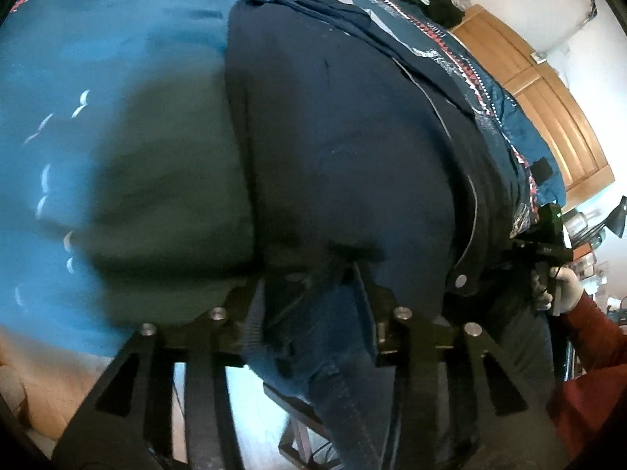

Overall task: Fold large clothes
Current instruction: 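Hold the shirt side edge up with both tools closed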

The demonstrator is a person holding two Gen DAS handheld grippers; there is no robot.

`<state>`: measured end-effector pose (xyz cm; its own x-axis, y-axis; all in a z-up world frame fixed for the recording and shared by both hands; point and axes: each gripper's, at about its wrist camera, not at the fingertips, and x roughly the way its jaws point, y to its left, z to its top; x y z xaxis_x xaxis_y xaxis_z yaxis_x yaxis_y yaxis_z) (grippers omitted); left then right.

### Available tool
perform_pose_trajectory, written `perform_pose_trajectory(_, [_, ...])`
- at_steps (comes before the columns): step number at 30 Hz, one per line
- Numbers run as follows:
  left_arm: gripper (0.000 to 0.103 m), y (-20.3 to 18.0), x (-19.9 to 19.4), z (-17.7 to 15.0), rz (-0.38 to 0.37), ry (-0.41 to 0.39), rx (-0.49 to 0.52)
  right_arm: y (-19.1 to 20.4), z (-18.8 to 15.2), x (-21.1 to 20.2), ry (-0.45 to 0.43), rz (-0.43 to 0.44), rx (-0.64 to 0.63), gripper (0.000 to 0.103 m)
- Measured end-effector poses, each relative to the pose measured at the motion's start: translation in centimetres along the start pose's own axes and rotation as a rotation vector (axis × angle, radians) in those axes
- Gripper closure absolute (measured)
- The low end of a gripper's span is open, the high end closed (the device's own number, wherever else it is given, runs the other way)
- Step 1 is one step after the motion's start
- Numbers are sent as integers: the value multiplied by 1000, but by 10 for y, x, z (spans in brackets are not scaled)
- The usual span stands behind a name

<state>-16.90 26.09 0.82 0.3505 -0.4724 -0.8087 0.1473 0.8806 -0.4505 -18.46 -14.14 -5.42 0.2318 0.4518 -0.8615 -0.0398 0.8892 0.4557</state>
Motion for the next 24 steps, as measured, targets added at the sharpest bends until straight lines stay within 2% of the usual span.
perform_pose_trajectory(1, [63,-1,-1,0,-4,1,2,0,0,0,2,2,1,10])
perform_pose_trajectory(3, [79,1,-3,2,-25,9,1,0,-1,2,8,4,-4,10])
perform_pose_trajectory(4, [80,2,-3,2,-23,12,0,0,-1,2,9,8,-7,10])
perform_pose_trajectory(8, [80,4,-1,3,-39,19,-12,0,-1,4,8,17,0,10])
perform_pose_trajectory(11, [71,6,0,2,-66,12,-32,1,-2,3,7,15,-4,10])
perform_pose_trajectory(24, [74,10,1,2,-79,7,-42,1,-5,2,-2,16,-2,10])
